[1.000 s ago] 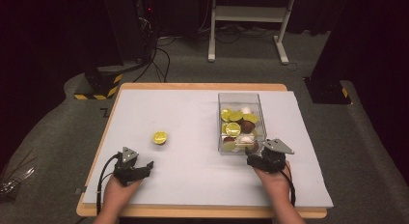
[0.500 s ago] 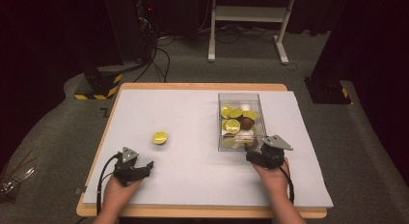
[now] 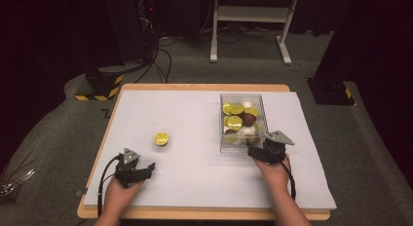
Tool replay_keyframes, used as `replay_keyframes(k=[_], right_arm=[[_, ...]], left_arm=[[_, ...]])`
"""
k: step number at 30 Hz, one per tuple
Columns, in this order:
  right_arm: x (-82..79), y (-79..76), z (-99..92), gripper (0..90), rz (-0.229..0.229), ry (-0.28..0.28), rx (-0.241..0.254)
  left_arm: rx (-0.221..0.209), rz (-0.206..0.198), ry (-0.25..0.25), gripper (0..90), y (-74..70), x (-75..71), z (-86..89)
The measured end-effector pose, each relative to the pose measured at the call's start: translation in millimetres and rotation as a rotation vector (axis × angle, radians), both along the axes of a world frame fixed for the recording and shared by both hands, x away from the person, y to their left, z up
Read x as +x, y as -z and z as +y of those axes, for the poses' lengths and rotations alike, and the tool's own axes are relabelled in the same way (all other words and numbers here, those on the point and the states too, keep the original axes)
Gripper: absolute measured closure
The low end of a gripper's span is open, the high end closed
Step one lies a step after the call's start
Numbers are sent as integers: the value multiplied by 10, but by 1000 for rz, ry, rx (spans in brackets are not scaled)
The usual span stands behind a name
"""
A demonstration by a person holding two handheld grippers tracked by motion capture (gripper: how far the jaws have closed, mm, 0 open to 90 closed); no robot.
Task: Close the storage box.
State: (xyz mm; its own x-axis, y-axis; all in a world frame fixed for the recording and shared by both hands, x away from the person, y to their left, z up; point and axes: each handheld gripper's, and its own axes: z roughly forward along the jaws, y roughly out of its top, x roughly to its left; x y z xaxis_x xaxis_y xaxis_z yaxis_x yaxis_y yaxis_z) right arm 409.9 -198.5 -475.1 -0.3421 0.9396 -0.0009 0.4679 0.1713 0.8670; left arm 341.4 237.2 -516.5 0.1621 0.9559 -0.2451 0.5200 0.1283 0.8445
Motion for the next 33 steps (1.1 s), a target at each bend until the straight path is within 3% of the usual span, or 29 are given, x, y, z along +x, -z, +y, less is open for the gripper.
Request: replay_keyframes(k=[10,19,33], right_arm=[[50,8,-8,133,4,5,12],[16,-10,-43,187,11,-2,18],[-232,-5,-286,218,18,3,25]], left_arm=[[-1,-1,-1,275,0,0,-2],[1,0,0,276,1,-1,0],[-1,0,-1,276,1,-1,0]])
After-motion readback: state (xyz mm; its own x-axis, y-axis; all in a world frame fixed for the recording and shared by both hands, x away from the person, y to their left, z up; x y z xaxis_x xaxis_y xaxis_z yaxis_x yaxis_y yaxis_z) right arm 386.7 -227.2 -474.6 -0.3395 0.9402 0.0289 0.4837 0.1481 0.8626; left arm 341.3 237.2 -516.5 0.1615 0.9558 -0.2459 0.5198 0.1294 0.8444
